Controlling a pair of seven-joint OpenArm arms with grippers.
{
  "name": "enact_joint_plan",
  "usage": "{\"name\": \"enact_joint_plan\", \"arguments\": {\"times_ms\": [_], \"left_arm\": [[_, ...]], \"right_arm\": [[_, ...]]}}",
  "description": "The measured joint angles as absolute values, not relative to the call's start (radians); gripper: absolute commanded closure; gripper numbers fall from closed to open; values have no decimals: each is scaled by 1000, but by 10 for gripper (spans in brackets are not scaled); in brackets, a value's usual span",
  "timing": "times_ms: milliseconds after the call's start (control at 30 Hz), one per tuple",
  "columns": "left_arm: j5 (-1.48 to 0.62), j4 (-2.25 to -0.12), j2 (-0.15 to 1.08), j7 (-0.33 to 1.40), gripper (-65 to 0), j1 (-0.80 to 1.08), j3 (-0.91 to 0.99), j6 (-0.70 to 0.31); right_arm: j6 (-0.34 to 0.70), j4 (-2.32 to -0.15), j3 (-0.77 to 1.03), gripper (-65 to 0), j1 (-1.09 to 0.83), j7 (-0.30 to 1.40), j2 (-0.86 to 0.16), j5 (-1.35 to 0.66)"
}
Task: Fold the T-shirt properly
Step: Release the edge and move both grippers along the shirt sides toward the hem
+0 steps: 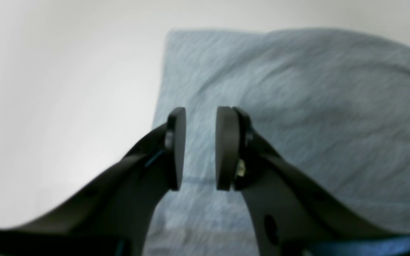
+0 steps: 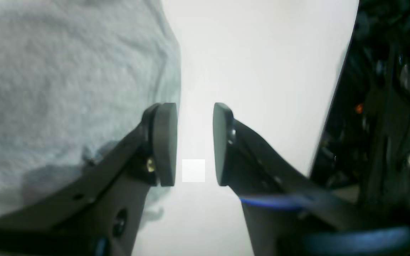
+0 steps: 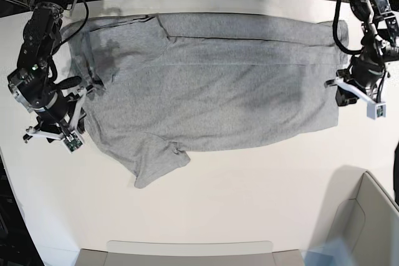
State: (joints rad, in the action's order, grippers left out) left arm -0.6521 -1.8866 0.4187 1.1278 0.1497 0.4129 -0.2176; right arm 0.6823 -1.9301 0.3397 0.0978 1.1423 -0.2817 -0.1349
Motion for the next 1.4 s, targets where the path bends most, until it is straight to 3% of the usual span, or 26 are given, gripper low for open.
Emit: {"name": "enact_joint_plan", "arguments": {"times_ms": [200, 333, 533, 800, 1100, 1267, 1400], "left_arm": [[-649, -1884, 383, 1124, -143, 83, 353, -217], [-648, -1882, 334, 1127, -143, 78, 349, -218], [-644, -1876, 333, 1122, -143, 39, 333, -215], [-648, -1847, 330, 1122, -143, 21, 274, -216], [-651, -1847, 330, 1122, -143, 23, 274, -215], [-651, -1847, 330, 1122, -143, 25, 275, -215], [-651, -1847, 330, 1122, -143, 25, 275, -215]], "right_arm": [[682, -1903, 336, -176, 213, 1135, -208, -152], [682, -1902, 380, -176, 276, 1117, -118, 57], [682, -1853, 203, -176, 302, 926, -97, 229], [682, -1333, 257, -176, 413, 939, -110, 112], [679, -833, 351, -176, 516, 749, -216, 90], [673, -843, 350, -176, 476, 758, -220, 66], [672, -1025, 348, -176, 361, 875, -236, 46]]}}
